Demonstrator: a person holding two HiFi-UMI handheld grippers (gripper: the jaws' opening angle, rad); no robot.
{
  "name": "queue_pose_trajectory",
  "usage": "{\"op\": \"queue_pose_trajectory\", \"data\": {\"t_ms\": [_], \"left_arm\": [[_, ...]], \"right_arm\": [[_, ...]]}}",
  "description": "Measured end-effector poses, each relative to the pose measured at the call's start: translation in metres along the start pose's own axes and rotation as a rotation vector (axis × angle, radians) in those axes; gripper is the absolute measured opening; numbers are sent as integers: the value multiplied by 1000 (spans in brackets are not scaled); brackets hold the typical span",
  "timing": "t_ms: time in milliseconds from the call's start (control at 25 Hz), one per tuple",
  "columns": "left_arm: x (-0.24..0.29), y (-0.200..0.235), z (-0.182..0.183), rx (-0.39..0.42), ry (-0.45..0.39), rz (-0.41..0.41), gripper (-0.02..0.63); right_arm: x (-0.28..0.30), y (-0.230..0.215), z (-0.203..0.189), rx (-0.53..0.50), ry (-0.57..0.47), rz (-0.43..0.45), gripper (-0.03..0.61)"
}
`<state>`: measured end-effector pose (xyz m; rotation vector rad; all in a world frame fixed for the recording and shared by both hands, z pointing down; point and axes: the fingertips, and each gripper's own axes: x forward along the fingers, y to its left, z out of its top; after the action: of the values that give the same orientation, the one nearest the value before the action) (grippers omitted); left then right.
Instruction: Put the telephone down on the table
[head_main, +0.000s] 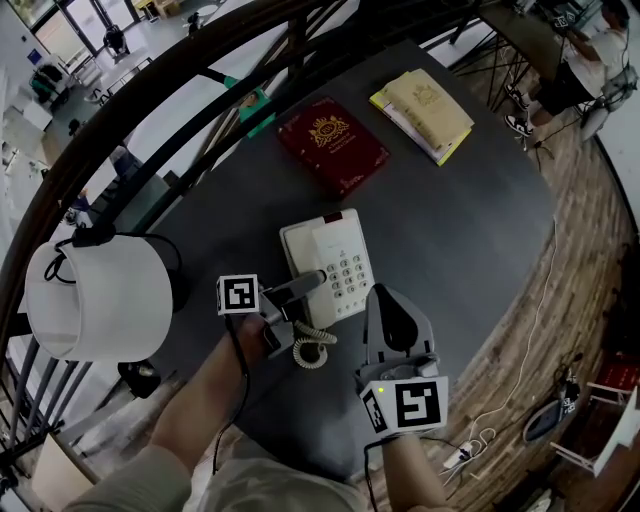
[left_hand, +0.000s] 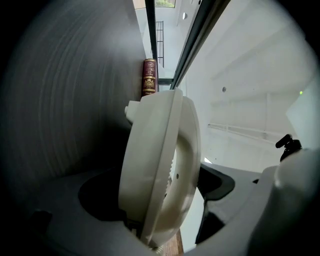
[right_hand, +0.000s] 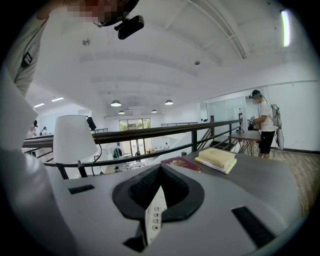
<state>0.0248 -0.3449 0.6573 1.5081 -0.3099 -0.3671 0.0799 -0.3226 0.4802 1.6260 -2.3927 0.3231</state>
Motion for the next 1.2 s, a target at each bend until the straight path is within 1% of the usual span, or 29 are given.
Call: {"op": "queue_pose_trajectory", "data": {"t_ms": [80, 360, 560, 840, 1040, 1200], "left_arm": [[-1, 5, -1, 9, 7, 42, 422], [-13, 17, 1, 21, -27, 203, 431], [-15, 17, -2, 11, -29, 250, 431], [-14, 15, -4, 4, -24, 371, 436], [-17, 17, -4, -2, -21, 421, 436], [-27, 25, -1, -22, -33, 504, 436]], "right_arm": [[-2, 1, 0, 0, 3, 1, 0], [-9, 6, -1, -1, 7, 13, 0], [-14, 8, 0, 5, 9, 17, 0], [-21, 13, 4, 5, 7, 26, 0], [-28, 18, 3, 18, 11, 35, 0], [-32, 20, 0, 23, 18, 38, 0]]}}
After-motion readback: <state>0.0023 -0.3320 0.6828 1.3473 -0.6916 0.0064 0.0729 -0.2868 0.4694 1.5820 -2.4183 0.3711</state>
